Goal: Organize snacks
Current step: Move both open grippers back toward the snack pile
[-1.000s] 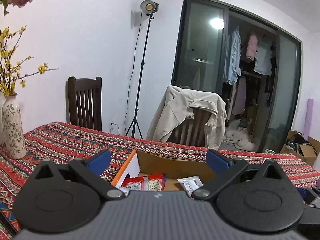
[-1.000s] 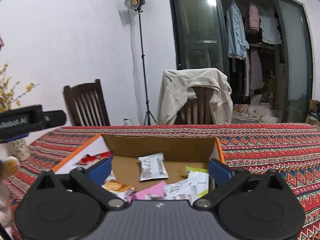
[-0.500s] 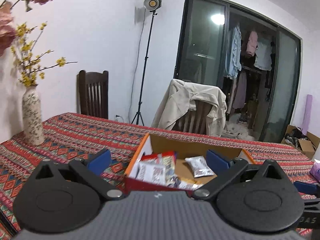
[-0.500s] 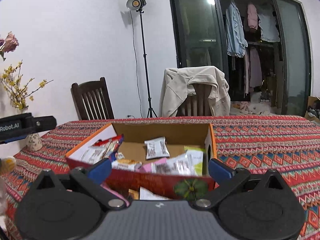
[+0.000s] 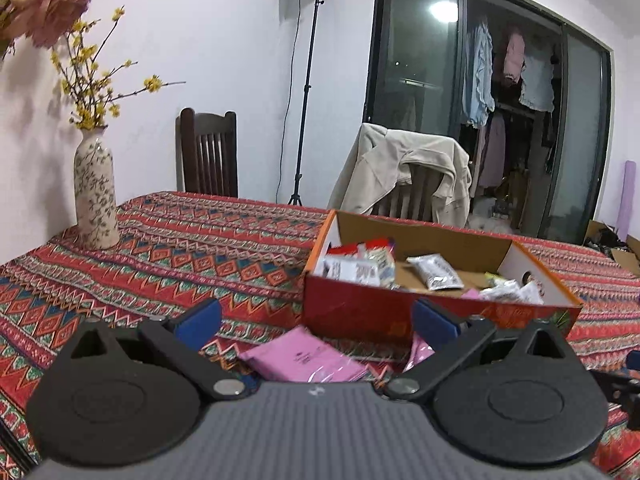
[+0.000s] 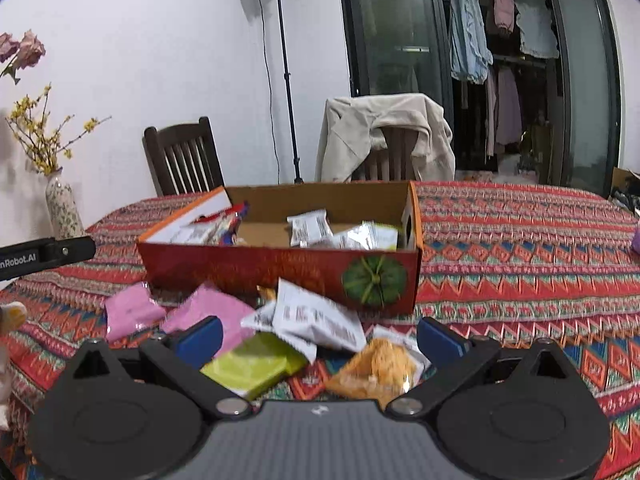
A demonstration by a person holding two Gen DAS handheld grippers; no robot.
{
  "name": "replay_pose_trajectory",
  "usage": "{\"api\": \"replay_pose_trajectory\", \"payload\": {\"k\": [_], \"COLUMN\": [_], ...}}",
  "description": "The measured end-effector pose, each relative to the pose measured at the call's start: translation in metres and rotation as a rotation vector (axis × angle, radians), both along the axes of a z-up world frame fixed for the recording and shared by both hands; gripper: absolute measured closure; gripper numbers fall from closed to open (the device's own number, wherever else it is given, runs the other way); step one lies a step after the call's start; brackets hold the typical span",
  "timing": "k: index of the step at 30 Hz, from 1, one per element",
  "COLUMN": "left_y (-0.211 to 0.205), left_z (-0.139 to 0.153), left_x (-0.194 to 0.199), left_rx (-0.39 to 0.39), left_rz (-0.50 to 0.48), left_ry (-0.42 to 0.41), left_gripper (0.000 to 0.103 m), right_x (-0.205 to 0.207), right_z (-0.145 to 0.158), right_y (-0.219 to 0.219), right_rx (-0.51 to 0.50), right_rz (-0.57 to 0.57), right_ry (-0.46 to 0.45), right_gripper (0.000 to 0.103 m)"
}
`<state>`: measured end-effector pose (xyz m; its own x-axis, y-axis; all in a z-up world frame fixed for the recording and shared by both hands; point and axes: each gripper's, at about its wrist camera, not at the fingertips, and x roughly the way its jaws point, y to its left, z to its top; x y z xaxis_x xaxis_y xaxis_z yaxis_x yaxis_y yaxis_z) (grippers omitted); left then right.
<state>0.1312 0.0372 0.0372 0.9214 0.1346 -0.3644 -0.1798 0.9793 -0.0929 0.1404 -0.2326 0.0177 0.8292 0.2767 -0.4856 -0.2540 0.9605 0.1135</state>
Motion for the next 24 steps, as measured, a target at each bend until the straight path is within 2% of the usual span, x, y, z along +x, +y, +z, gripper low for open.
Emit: {"api": "replay_pose_trajectory", "payload": {"k": [6, 18, 24], "left_y": [0.010, 0.020, 0.021], "left_z": [-0.022, -0.028, -0.028], "left_x": [0.008, 0.009, 0.007], "left_rx": [-0.034, -0.095, -0.102], "left_rz": [0.012, 0.007, 0.005], "left_ry": [0.036, 0.042, 0.036], "left_gripper": [0.000, 0.000, 0.000], "right_x": [0.002, 0.008, 0.011], "right_z": [-0.006, -0.015, -0.020], "right_y": [-0.001, 0.005, 0.007], "right_rx": [0.000, -0.020, -0.024], "right_rz": [-0.013, -0.011, -0.012], "right_ry": [0.020, 0.043, 0.054], "right_gripper": [0.000, 0.000, 0.000]}}
